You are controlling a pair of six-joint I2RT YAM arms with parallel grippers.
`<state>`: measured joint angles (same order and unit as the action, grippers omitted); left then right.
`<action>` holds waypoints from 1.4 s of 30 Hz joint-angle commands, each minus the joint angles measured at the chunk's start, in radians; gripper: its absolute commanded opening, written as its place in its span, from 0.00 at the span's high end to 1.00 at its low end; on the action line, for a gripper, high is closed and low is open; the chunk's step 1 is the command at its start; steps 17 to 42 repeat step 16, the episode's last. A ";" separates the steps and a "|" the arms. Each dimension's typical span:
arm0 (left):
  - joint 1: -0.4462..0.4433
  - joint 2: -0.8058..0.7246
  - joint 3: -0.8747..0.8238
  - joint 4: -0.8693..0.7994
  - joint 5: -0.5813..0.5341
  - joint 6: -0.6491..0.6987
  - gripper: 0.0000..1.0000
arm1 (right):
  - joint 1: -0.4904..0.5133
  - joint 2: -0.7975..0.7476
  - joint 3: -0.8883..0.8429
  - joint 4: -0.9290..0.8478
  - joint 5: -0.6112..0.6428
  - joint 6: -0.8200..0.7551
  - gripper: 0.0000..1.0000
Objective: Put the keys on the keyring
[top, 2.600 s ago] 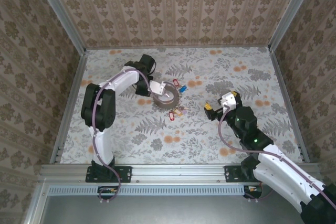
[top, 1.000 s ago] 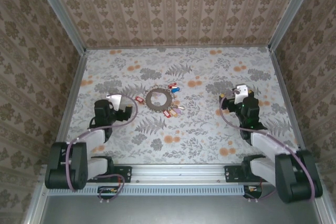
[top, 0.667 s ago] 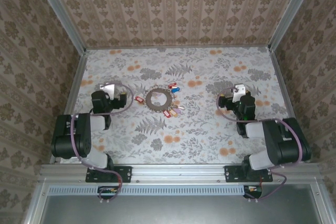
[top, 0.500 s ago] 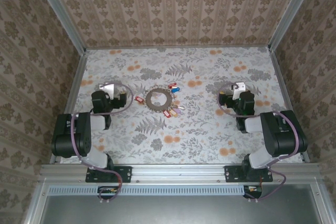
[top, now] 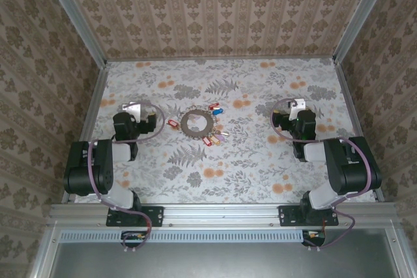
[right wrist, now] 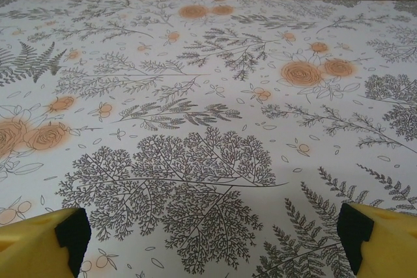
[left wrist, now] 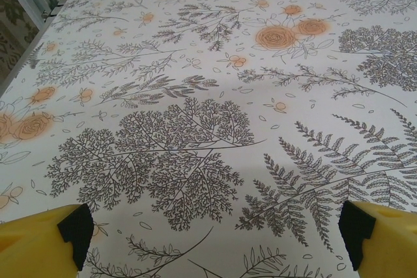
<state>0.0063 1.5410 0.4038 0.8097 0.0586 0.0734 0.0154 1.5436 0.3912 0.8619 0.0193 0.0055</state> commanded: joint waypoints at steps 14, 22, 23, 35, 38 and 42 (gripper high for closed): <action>-0.006 -0.008 0.007 0.029 -0.008 -0.020 0.00 | -0.005 -0.017 0.021 -0.019 0.022 0.023 0.00; -0.006 -0.007 0.007 0.028 -0.008 -0.020 0.00 | -0.003 -0.017 0.020 -0.017 0.024 0.022 0.00; -0.006 -0.007 0.007 0.028 -0.008 -0.020 0.00 | -0.003 -0.017 0.020 -0.017 0.024 0.022 0.00; -0.006 -0.007 0.007 0.028 -0.008 -0.020 0.00 | -0.003 -0.017 0.020 -0.017 0.024 0.022 0.00; -0.006 -0.007 0.007 0.028 -0.008 -0.020 0.00 | -0.003 -0.017 0.020 -0.017 0.024 0.022 0.00; -0.006 -0.007 0.007 0.028 -0.008 -0.020 0.00 | -0.003 -0.017 0.020 -0.017 0.024 0.022 0.00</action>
